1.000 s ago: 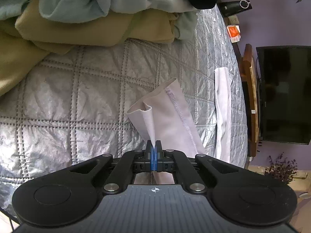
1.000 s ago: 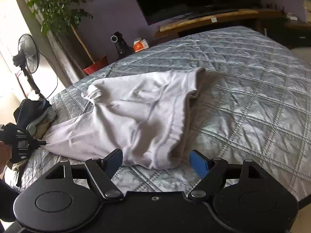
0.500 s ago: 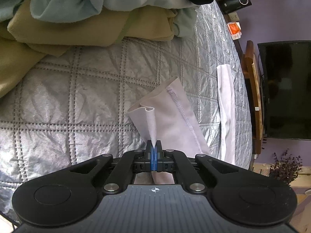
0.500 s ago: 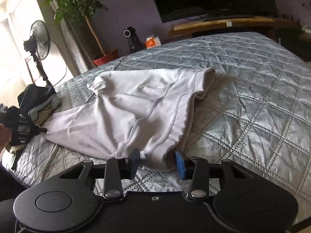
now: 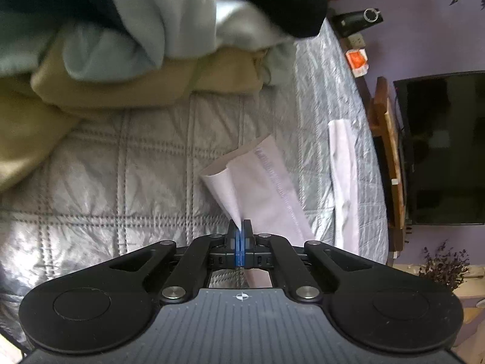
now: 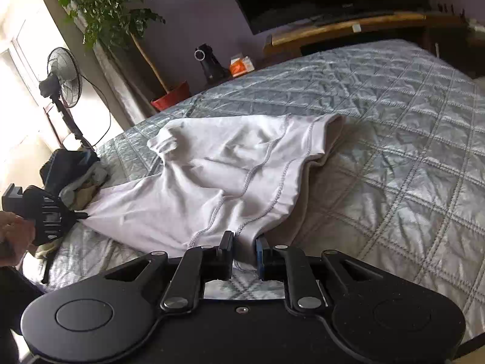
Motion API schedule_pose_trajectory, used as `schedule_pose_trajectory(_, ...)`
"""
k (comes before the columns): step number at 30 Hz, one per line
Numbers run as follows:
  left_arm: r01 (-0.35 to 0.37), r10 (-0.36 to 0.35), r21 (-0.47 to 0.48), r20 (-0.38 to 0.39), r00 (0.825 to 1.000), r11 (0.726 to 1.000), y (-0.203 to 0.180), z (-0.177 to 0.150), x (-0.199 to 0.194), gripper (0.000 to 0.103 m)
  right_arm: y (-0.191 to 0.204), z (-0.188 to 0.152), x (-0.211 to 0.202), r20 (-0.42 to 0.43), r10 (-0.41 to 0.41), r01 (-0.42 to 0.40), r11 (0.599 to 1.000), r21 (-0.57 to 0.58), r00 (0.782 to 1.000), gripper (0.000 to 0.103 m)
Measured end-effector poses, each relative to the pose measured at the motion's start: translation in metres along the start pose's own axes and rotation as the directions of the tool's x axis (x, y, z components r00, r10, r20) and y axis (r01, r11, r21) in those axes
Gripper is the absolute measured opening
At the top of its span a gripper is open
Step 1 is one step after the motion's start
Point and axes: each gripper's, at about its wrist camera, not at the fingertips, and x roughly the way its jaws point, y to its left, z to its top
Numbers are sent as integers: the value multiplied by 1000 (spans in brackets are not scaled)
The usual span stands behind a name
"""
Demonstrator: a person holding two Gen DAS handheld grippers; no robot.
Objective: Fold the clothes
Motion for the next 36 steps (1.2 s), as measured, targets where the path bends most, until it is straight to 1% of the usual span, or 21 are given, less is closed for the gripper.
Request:
schedule_pose_trajectory(3, 6, -6, 2, 10, 1000, 1000, -2, 0, -11, 1, 9, 2, -4, -13, 11, -11, 1000, -2, 1000, 14)
schedule_pose_trajectory(8, 23, -24, 22, 29, 999, 999, -11, -4, -32, 1, 19, 1, -17, -22, 37, -36, 999, 28, 999, 14)
schedule_pose_trajectory(11, 47, -48, 32, 34, 998, 998, -18, -6, -44, 1, 26, -3, -28, -38, 49, -48, 998, 30, 998, 14)
schedule_pose_trajectory(16, 91, -91, 2, 52, 995, 996, -30, -1, -57, 1, 30, -4, -51, -13, 71, -69, 993, 93, 997, 14)
schedule_pose_trajectory(18, 109, -109, 5, 59, 992, 994, -40, 4, -56, 1, 28, -2, -57, -2, 79, -78, 989, 122, 997, 14)
schedule_pose_trajectory(22, 107, -110, 50, 67, 992, 993, -67, 17, -41, 1, 23, 7, -59, 17, 86, -88, 983, 163, 996, 14)
schedule_pose_trajectory(29, 95, -108, 168, 70, 992, 981, -140, 37, 14, 1, -3, 48, -38, 54, 80, -90, 969, 229, 995, 13)
schedule_pose_trajectory(32, 89, -107, 230, 70, 992, 969, -172, 42, 40, 1, -19, 64, -22, 39, 56, -64, 969, 240, 998, 13)
schedule_pose_trajectory(36, 56, -81, 291, 73, 994, 955, -204, 44, 80, 1, -41, 78, -4, 31, 32, -39, 966, 254, 999, 11)
